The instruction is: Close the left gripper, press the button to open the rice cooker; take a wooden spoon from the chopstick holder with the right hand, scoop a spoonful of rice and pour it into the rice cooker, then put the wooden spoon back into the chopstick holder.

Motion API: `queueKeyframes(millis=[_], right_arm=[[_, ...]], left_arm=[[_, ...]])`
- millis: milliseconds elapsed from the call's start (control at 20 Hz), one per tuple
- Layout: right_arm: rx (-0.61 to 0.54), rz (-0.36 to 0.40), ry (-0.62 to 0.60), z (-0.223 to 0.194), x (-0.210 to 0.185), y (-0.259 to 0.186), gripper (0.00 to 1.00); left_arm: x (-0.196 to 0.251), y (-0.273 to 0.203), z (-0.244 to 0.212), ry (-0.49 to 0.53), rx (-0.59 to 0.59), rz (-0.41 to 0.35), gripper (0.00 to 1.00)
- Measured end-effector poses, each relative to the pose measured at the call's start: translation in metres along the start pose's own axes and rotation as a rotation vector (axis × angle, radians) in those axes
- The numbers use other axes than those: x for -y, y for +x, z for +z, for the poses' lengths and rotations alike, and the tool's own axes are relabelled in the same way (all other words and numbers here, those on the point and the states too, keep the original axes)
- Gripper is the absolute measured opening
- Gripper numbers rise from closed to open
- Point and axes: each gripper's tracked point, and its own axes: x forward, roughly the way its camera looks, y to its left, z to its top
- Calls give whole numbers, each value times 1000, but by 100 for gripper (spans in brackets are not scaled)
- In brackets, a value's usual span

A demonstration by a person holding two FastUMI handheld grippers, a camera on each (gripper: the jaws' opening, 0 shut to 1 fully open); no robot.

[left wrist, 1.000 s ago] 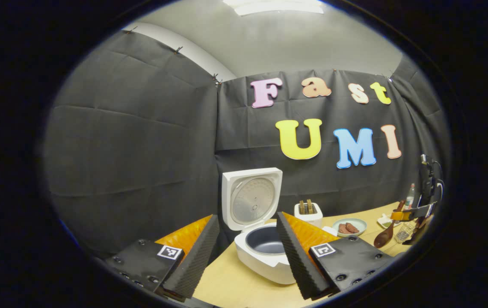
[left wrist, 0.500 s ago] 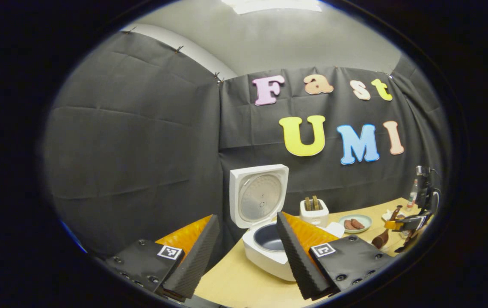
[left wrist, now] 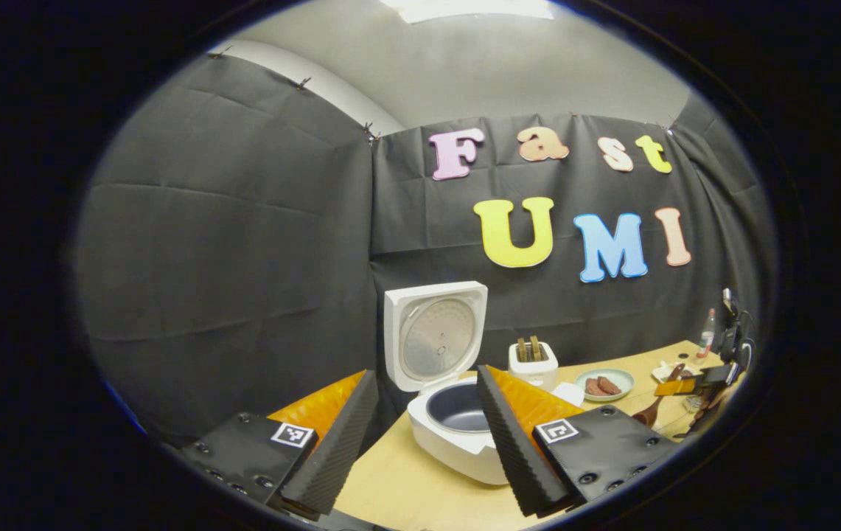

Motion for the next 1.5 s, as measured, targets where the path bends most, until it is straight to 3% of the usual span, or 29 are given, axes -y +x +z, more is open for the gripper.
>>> queueKeyframes(millis=[50, 100, 150, 250, 350, 450, 750, 950, 1200, 1300, 1350, 1500], right_arm=[[-1, -4, 62, 2, 6, 0, 19], [0, -4, 115, 4, 9, 0, 19], [0, 0, 151, 4, 11, 0, 19], [-2, 2, 188, 5, 14, -1, 19], [-10, 2, 230, 7, 20, 0, 19], [-25, 5, 329, 11, 29, 0, 19], [-52, 62, 546, 26, 36, -6, 19], [-67, 119, 599, 44, 20, -15, 19], [-72, 201, 640, 67, -15, -24, 19], [-69, 239, 657, 75, -32, -25, 19], [-69, 259, 666, 79, -41, -25, 19], [-75, 317, 691, 88, -73, -22, 19]], left_arm=[[3, 0, 0, 5, -4, -2, 94], [5, 0, 1, 10, -6, -2, 98], [9, -1, 1, 12, -4, -4, 94], [16, -3, 6, 14, -4, -11, 98], [23, -5, 8, 25, -2, -18, 94], [30, -5, 15, 41, 8, -23, 97], [41, -9, 22, 52, 24, -22, 94], [38, -9, 19, 43, 26, -11, 97], [29, -10, 10, -1, 14, 3, 89], [20, -13, 8, -4, 16, 14, 94], [14, -14, 7, -5, 18, 22, 90], [-3, -19, 2, -20, 13, 50, 94]])
